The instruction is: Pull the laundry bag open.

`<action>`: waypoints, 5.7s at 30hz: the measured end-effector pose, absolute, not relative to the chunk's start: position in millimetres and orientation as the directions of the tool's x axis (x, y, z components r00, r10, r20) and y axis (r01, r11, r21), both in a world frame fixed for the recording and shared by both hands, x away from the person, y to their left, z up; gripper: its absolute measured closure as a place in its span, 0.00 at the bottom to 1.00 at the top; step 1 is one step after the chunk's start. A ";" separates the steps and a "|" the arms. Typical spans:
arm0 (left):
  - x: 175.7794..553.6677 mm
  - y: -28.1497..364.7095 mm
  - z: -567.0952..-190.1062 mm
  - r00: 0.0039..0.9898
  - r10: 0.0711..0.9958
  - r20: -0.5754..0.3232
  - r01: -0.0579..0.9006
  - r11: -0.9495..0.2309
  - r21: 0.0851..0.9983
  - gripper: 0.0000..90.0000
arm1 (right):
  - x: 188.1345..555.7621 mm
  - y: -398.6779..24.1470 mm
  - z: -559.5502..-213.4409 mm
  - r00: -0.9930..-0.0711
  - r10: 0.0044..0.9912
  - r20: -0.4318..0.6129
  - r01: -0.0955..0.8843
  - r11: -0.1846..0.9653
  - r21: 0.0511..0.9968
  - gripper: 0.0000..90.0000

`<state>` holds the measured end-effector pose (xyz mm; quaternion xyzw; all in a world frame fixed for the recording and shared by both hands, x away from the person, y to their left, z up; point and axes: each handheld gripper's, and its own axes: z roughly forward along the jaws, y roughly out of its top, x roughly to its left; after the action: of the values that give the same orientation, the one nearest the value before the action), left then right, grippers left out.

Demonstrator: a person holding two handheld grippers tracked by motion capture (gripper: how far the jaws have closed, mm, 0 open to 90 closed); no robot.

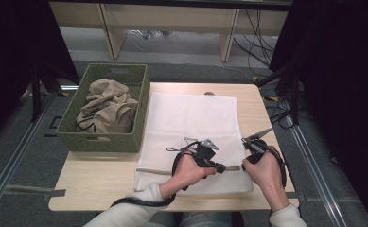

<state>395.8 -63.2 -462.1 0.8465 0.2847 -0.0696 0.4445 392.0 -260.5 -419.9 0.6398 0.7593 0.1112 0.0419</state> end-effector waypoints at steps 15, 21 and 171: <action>395.9 -49.1 -460.6 0.827 0.426 -0.368 0.545 -0.442 0.713 0.97 | 393.2 -264.6 -422.7 -0.174 0.983 0.057 0.963 0.158 0.219 0.94; 395.4 -45.7 -459.0 0.826 0.427 -0.368 0.544 -0.433 0.719 0.97 | 393.2 -262.2 -421.7 -0.165 0.983 0.075 0.964 0.145 0.225 0.94; 380.4 97.1 -455.4 0.730 0.565 -0.383 0.632 -0.346 0.693 0.97 | 398.4 -273.4 -434.1 -0.085 0.996 0.014 0.975 0.080 0.209 0.94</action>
<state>380.4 97.1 -455.4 0.8195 0.3653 -0.0378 0.4399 398.4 -273.4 -434.1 0.6733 0.7318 0.0821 0.0659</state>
